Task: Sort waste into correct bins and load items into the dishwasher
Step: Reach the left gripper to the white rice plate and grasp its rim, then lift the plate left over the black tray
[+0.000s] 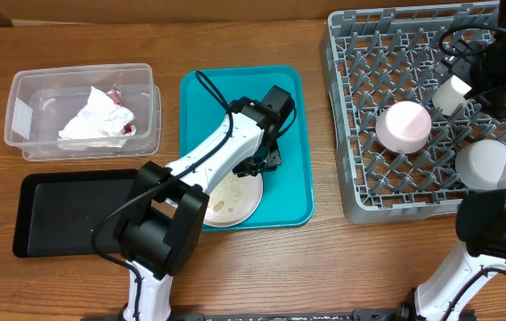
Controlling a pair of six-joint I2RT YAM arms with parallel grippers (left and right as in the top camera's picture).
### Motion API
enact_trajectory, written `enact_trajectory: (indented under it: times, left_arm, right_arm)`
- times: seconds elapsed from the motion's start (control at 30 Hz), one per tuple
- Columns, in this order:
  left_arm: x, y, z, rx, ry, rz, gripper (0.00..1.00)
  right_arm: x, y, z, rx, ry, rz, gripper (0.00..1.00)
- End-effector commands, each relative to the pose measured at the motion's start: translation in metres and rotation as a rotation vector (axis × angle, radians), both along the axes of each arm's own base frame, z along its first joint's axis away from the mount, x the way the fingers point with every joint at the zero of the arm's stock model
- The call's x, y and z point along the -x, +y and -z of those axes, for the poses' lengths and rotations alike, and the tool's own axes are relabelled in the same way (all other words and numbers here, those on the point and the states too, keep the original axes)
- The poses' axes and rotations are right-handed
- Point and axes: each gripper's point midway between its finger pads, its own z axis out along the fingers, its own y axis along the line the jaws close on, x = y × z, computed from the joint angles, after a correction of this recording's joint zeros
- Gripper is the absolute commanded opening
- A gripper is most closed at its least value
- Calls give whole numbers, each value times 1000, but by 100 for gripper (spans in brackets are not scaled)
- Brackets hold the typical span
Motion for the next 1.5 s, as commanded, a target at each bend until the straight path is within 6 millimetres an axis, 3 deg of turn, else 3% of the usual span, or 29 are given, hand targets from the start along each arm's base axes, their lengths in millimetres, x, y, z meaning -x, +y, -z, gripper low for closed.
enact_trajectory:
  times: [0.0, 0.1, 0.67, 0.8, 0.93, 1.0, 1.23, 1.47]
  left_arm:
    - [-1, 1, -3, -22, -28, -2, 38]
    - [-1, -2, -1, -41, -41, 11, 34]
    - [5, -4, 28, -101, -4, 33, 33]
    - [5, -4, 28, -101, -4, 34, 19]
    - [5, -4, 27, -101, -4, 36, 15]
    - [5, -4, 27, -102, -3, 39, 4]
    - [8, -1, 15, -124, 21, 48, 4]
    - [1, -2, -15, -146, 13, 68, 4]
  right_arm:
    - [-2, -2, -14, 11, -46, 7, 100]
    - [-2, -2, -14, 11, -46, 7, 100]
    - [-2, -2, -14, 11, -46, 7, 100]
    - [-2, -2, -14, 11, -46, 7, 100]
    - [-2, -2, -14, 11, -46, 7, 100]
    - [-2, -2, -14, 11, -46, 7, 100]
    - [-2, -2, -14, 11, -46, 7, 100]
    - [-2, -2, -14, 11, -46, 7, 100]
